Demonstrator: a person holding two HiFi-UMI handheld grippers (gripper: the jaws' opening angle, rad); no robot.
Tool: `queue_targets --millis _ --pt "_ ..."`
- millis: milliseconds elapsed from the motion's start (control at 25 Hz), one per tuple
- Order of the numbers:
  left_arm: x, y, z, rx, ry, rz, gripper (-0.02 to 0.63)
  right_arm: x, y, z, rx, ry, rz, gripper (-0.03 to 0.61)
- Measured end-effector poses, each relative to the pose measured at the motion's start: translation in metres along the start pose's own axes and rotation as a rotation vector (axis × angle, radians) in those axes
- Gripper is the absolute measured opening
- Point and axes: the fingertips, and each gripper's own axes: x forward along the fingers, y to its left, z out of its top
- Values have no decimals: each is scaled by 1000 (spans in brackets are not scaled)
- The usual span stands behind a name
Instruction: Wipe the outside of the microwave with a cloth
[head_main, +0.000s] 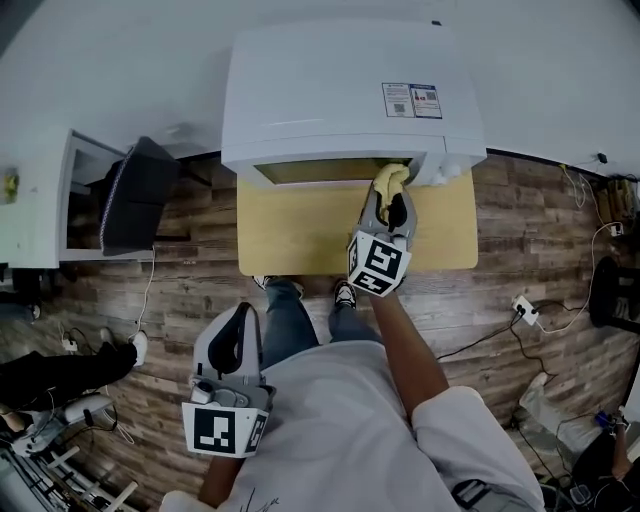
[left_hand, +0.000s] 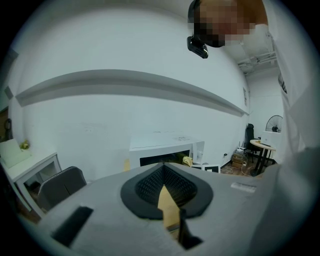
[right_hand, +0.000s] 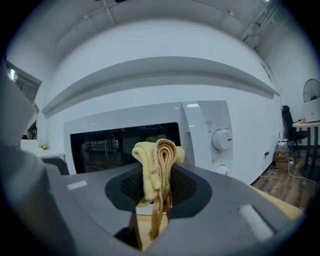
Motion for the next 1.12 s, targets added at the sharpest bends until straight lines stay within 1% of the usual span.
queue_targets --millis 160,600,920,1120 --pt "-5 10 -4 -12 13 25 -8 0 26 -11 -14 21 52 115" --pt "-6 24 -14 -36 27 32 -8 -2 93 -18 -48 44 199 117" --pt "-11 38 -16 -50 31 69 -8 -4 148 -22 -64 56 319 118" --pt "-15 49 -19 -59 37 102 -8 -4 174 -25 -62 64 361 120"
